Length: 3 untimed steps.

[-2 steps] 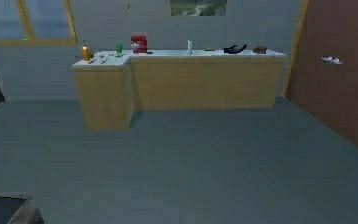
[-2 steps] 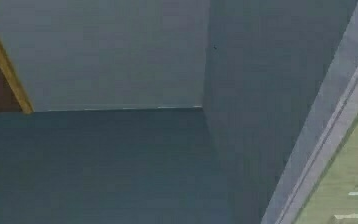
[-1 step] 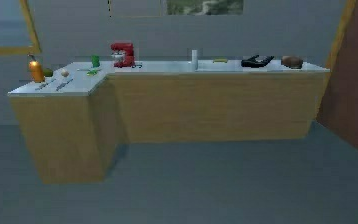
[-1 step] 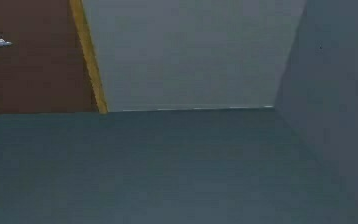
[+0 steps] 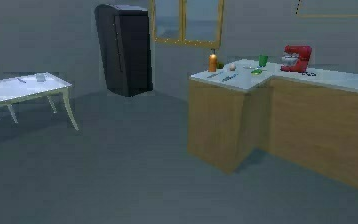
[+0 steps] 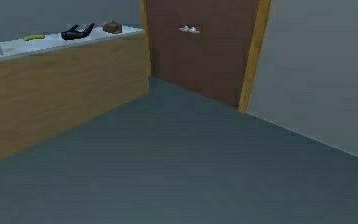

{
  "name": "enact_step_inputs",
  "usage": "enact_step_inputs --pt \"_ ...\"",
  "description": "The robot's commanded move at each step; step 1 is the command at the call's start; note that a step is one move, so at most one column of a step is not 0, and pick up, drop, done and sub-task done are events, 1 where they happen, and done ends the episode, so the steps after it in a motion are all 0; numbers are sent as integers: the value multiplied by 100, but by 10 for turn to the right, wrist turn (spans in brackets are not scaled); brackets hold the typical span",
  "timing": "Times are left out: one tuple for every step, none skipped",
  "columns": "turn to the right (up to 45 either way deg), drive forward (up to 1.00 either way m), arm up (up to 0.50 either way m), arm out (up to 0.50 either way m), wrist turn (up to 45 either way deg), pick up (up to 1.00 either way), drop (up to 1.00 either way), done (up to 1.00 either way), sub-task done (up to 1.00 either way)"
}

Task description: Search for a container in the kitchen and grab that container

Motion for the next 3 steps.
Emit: enact_step_inputs --pt "0 50 0 0 0 0 0 0 0" --pt "-450 0 0 0 0 0 0 0 0" --pt "-90 0 0 0 0 0 0 0 0"
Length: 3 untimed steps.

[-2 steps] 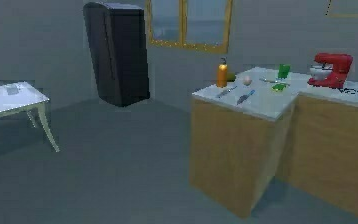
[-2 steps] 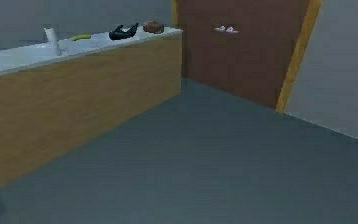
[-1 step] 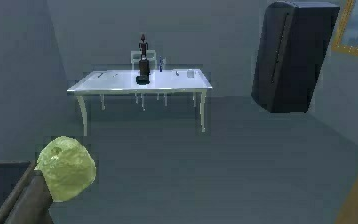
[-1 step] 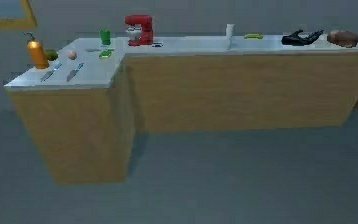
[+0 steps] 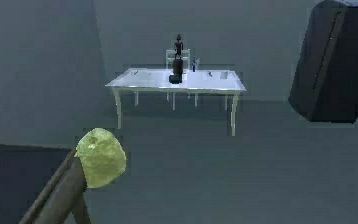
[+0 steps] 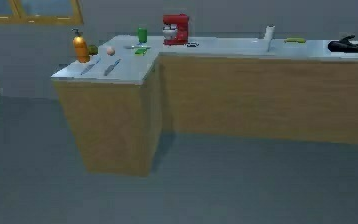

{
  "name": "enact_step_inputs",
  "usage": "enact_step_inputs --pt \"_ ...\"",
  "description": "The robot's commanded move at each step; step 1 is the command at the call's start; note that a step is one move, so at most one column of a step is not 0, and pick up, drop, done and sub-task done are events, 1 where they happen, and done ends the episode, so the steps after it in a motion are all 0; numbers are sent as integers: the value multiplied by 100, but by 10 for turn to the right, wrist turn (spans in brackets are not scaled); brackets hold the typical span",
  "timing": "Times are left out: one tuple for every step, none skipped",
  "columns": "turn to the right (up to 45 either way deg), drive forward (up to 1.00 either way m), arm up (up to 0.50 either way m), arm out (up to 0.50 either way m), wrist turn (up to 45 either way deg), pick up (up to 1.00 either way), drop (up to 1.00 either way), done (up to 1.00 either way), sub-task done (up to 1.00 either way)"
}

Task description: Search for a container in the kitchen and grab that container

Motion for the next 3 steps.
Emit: enact_step_inputs --pt "0 100 0 0 0 0 0 0 0" --pt "0 65 0 0 0 0 0 0 0" --pt "-450 0 0 0 0 0 0 0 0"
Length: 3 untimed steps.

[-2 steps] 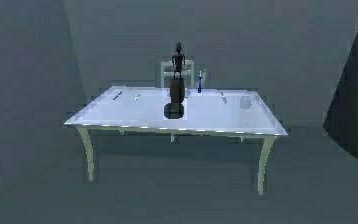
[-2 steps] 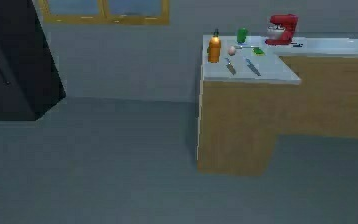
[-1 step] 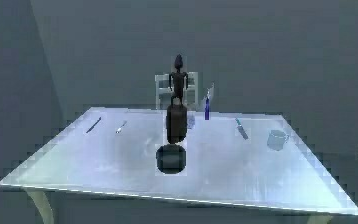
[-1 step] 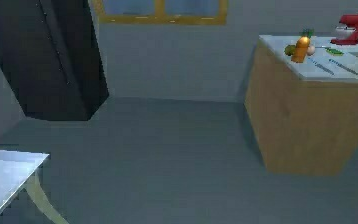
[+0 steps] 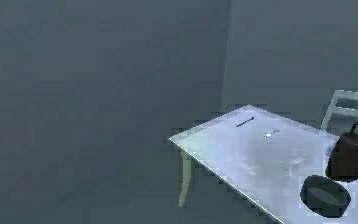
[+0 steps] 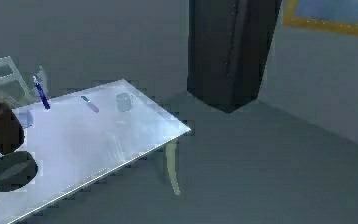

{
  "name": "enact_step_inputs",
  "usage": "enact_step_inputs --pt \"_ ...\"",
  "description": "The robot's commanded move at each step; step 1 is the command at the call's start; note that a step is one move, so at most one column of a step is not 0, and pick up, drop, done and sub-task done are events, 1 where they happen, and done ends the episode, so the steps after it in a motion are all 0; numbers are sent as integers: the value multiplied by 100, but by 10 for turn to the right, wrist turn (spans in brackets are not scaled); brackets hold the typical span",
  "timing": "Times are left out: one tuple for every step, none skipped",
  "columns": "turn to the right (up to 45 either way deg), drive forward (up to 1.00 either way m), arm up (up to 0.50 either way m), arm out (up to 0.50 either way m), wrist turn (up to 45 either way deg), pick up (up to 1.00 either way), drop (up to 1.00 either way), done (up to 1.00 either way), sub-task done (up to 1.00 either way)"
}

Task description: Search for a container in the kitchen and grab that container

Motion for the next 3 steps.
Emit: enact_step_inputs --pt "-420 0 0 0 0 0 0 0 0" --pt "450 0 0 0 0 0 0 0 0" --pt "390 0 0 0 0 0 0 0 0"
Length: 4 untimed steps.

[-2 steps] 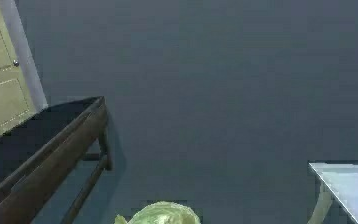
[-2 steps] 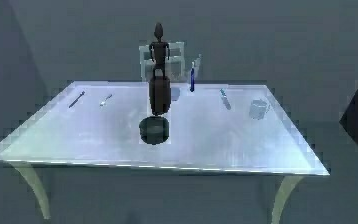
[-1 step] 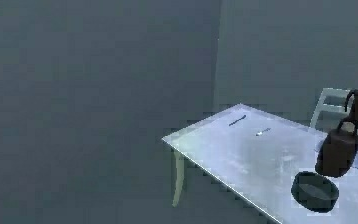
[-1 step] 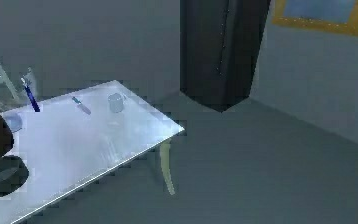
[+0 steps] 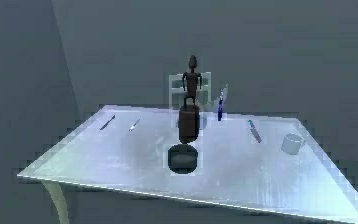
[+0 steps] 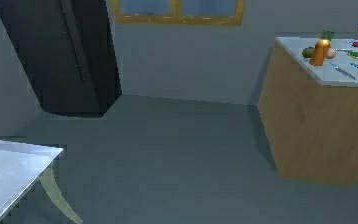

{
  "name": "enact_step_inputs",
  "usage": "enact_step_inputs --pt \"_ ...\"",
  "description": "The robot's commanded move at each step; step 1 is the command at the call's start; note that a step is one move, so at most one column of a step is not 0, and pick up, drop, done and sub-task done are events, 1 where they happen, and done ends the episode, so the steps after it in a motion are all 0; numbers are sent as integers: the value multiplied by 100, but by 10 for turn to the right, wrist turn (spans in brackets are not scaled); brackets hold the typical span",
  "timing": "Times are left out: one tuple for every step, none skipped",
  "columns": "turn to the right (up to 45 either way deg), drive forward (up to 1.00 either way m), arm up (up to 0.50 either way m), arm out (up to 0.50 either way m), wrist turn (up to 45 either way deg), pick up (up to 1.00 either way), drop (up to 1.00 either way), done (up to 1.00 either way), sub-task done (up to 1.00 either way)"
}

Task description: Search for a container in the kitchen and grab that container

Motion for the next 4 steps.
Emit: enact_step_inputs --pt "0 30 0 0 0 0 0 0 0" --pt "-450 0 0 0 0 0 0 0 0" --pt "-360 0 0 0 0 0 0 0 0" --pt "0 0 50 0 0 0 0 0 0"
